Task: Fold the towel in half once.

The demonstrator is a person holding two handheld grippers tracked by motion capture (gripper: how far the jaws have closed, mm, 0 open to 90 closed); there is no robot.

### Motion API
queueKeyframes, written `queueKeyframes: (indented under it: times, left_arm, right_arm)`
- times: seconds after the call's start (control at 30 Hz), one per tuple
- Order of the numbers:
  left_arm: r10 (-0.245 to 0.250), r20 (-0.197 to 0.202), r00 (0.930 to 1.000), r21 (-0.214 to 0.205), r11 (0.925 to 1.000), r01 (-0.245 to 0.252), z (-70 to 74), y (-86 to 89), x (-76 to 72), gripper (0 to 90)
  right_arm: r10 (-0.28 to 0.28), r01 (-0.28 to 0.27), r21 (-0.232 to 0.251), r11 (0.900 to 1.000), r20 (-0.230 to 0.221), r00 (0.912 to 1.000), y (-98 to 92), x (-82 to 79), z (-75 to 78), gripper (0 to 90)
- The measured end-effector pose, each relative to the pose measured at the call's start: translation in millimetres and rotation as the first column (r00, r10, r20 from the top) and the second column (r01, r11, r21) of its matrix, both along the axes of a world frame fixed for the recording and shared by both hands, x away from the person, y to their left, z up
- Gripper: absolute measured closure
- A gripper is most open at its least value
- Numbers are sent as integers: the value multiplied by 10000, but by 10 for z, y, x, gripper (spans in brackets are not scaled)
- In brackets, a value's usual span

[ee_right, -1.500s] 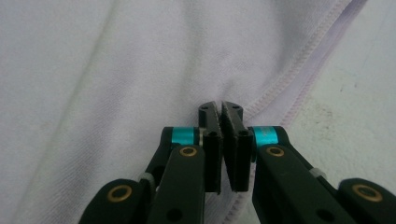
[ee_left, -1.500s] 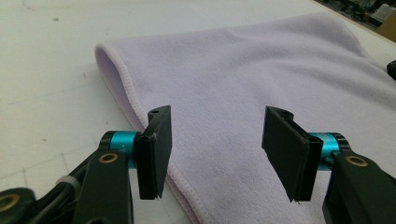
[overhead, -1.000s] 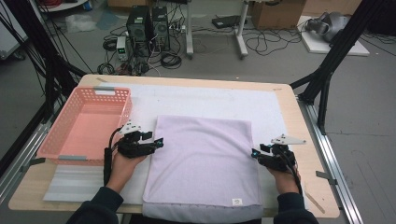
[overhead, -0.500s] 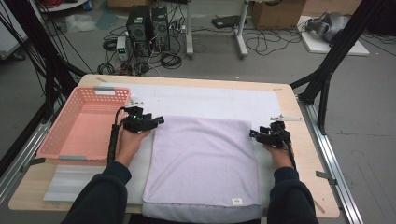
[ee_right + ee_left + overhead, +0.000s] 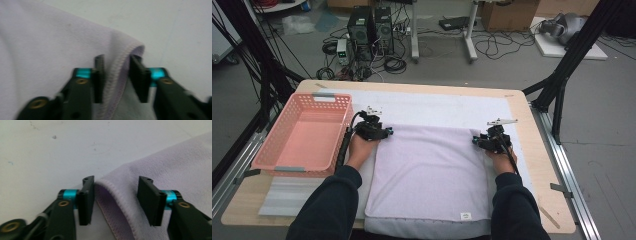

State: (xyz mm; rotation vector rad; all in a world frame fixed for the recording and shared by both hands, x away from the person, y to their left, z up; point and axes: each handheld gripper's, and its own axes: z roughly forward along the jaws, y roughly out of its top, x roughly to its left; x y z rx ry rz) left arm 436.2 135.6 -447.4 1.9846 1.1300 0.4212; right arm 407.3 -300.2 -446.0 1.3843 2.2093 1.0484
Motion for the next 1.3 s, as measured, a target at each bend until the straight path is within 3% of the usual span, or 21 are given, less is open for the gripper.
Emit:
queueKeyframes:
  times: [0.03,0.07,0.17,0.27,0.33,0.47,0.53,0.67,0.8,0.87,0.93,0.97,1.07,1.2,1.3]
  left_arm:
    - [-48,-27,10000,0,10000,48,-1,-30,-10,791]
    - [-88,48,9999,183,9998,87,9,-52,-13,802]
    - [432,-15,9991,-36,9991,-432,15,-23,20,823]
    - [1152,-105,9933,-886,9893,-1157,-2,47,85,826]
    - [1201,-251,9924,-957,9879,-1220,15,61,167,826]
    - [1424,37,9898,-1476,9790,-1403,131,134,346,825]
    - [1421,380,9891,-1695,9764,-1338,189,154,422,825]
    - [1217,1110,9863,-1489,9833,-1046,298,145,538,824]
    - [1356,1480,9796,-1640,9802,-1109,359,151,616,822]
    - [1431,1392,9799,-1639,9792,-1197,324,161,633,814]
    - [1434,1101,9835,-1490,9807,-1263,283,153,632,755]
    - [1467,962,9845,-1392,9813,-1326,274,147,626,679]
    - [1690,744,9828,-1662,9738,-1549,270,162,588,501]
    - [1508,545,9871,-1838,9732,-1385,268,207,498,433]
    - [1006,434,9940,-1622,9824,-924,310,197,418,409]
  right_arm:
    - [108,-106,195,9998,-80,9999,5,2,-4,831]
    - [33,-28,312,9995,-157,9999,15,3,-5,847]
    - [26,-21,364,9993,-123,9999,-5,34,-1,862]
    - [24,-26,96,10000,199,9998,-15,105,8,864]
    - [146,-142,-100,9998,456,9989,10,178,23,863]
    - [-45,57,-120,9999,982,9952,36,340,65,862]
    - [-180,178,33,9998,1090,9939,41,422,88,862]
    - [-560,546,136,9984,1485,9873,76,542,143,861]
    - [-727,734,28,9973,1777,9814,112,656,197,859]
    - [-781,813,-101,9966,1823,9801,153,704,218,857]
    - [-793,856,-251,9960,1891,9788,188,733,216,845]
    - [-843,910,-275,9955,1858,9790,200,734,204,817]
    - [-1187,1224,-165,9923,1471,9820,182,733,165,628]
    - [-1323,1341,-17,9910,1511,9796,129,654,207,540]
    - [-1152,1139,176,9933,1605,9803,97,551,275,517]
